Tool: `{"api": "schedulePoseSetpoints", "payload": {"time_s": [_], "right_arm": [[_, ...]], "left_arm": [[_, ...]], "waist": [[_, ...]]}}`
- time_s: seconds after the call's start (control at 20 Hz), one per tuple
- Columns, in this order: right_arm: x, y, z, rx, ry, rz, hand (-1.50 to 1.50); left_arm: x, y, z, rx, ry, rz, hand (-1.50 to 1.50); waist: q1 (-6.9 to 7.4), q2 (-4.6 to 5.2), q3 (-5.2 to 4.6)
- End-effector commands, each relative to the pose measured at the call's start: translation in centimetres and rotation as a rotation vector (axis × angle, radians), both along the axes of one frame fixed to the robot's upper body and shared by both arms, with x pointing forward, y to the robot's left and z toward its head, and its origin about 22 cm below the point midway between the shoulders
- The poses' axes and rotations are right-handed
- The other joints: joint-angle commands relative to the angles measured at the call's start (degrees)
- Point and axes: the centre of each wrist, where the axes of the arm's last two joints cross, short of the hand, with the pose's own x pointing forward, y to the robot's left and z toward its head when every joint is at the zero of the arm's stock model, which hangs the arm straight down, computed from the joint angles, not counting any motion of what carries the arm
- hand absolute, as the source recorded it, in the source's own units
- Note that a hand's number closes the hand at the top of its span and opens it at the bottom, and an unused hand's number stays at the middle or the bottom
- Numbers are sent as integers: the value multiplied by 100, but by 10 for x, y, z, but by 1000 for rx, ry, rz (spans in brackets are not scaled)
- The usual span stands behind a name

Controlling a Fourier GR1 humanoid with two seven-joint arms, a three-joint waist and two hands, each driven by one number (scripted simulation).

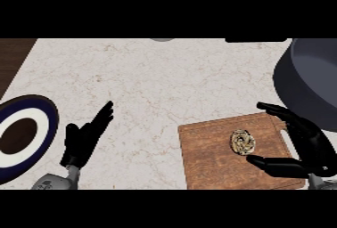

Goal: Pick the cupcake from the cutting board and place it in the pot

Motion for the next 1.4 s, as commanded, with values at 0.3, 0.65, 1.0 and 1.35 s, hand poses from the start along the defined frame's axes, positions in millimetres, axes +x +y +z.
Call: {"api": "schedulePoseSetpoints", "payload": {"time_s": [0.3, 0.65, 1.0, 1.35], "right_arm": [[-15, -29, 72, -323, 172, 38, -150], [-1, -1, 88, -320, 413, 68, -150], [14, 2, 51, -618, 596, 209, -150], [30, -22, -5, -639, 582, 191, -150]], "left_arm": [[1, 5, -9, -9, 28, -26, 0], [0, 5, -10, -17, 29, -45, 0], [9, -9, 0, 16, 16, -40, 0], [8, 1, -10, -14, 18, -51, 0]], "waist": [[46, 1, -28], [156, 13, -19], [210, 23, -11], [115, 14, -10]]}}
